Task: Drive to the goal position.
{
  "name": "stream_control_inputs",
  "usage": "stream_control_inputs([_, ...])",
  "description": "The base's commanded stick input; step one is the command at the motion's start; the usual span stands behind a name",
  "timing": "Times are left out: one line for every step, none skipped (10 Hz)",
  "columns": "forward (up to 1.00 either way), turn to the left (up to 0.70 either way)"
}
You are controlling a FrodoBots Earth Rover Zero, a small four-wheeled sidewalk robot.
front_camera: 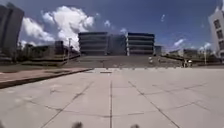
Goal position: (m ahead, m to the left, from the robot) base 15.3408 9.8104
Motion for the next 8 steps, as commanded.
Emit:
stream_control_inputs([0.70, 0.00])
stream_control_inputs([0.70, 0.00])
stream_control_inputs([0.70, 0.00])
stream_control_inputs([0.70, 0.00])
stream_control_inputs([0.70, 0.00])
stream_control_inputs([0.70, 0.00])
stream_control_inputs([0.70, 0.00])
stream_control_inputs([0.70, 0.00])
